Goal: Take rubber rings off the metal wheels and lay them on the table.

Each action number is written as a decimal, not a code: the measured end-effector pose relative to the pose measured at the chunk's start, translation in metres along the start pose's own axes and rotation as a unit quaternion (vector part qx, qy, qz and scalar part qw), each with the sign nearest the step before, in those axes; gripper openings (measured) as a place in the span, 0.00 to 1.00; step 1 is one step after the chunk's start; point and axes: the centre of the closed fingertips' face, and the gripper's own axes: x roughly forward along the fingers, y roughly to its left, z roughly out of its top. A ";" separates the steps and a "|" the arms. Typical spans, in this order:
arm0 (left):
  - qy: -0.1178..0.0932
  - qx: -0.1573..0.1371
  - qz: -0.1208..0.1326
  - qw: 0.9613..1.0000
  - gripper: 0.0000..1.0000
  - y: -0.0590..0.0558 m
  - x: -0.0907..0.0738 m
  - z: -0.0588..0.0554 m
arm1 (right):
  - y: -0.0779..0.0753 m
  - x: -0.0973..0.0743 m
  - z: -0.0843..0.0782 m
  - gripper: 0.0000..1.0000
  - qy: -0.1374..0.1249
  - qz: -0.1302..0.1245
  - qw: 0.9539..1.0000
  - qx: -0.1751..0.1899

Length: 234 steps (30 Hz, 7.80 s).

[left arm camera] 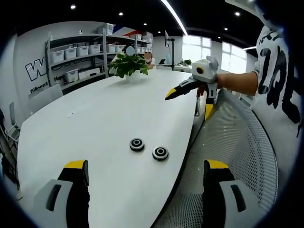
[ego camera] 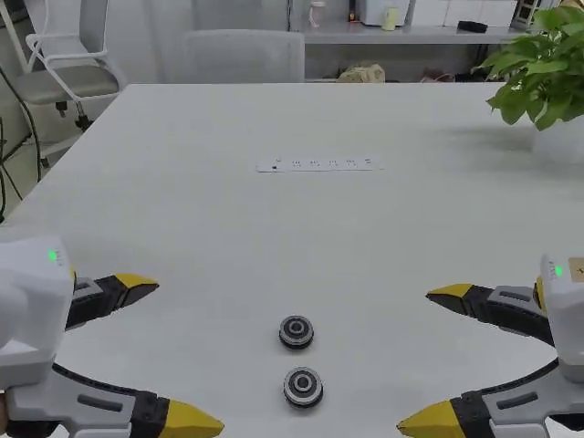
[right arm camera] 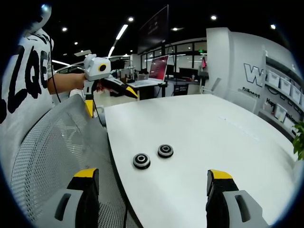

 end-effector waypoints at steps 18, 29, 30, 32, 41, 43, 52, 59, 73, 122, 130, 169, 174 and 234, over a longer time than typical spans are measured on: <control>0.002 0.006 -0.003 1.000 0.98 0.004 0.005 0.001 | -0.008 0.003 0.004 0.92 -0.009 0.001 1.000 0.006; 0.003 0.006 -0.005 1.000 0.96 0.010 0.008 0.003 | -0.007 0.009 0.007 0.86 -0.011 0.017 1.000 0.009; 0.003 0.006 -0.006 1.000 0.96 0.011 0.009 0.003 | -0.007 0.010 0.007 0.85 -0.011 0.018 1.000 0.010; 0.003 0.006 -0.007 1.000 0.96 0.012 0.010 0.003 | -0.008 0.012 0.008 0.84 -0.010 0.021 1.000 0.011; 0.003 0.015 -0.019 1.000 0.94 0.011 0.019 0.008 | -0.012 0.022 0.012 0.83 -0.008 0.033 0.999 -0.003; 0.004 0.018 -0.022 1.000 0.92 0.011 0.022 0.008 | -0.013 0.024 0.013 0.82 -0.009 0.036 0.999 -0.008; 0.012 0.026 -0.040 0.999 0.86 0.009 0.035 0.007 | -0.018 0.035 0.012 0.80 -0.007 0.044 0.999 -0.023; 0.015 0.027 -0.051 0.998 0.85 0.008 0.048 0.007 | -0.017 0.044 0.005 0.78 0.010 0.057 0.998 -0.039; 0.028 0.031 -0.079 0.996 0.80 0.000 0.067 0.001 | 0.000 0.063 -0.005 0.69 0.034 0.102 0.992 -0.070; 0.092 0.074 -0.191 0.974 0.28 -0.043 0.125 -0.029 | 0.006 0.095 -0.034 0.43 0.069 0.155 0.984 -0.051; 0.095 0.075 -0.189 0.975 0.20 -0.045 0.129 -0.033 | 0.006 0.095 -0.038 0.43 0.075 0.153 0.984 -0.053; 0.086 0.128 -0.141 0.978 0.07 -0.041 0.135 -0.033 | 0.018 0.106 -0.041 0.36 0.104 0.182 0.976 -0.060; 0.087 0.127 -0.136 0.979 0.07 -0.040 0.136 -0.033 | 0.019 0.111 -0.034 0.32 0.099 0.187 0.976 -0.051; 0.091 0.118 -0.124 0.981 0.07 -0.040 0.136 -0.033 | 0.006 0.107 -0.041 0.00 0.112 0.148 0.976 0.117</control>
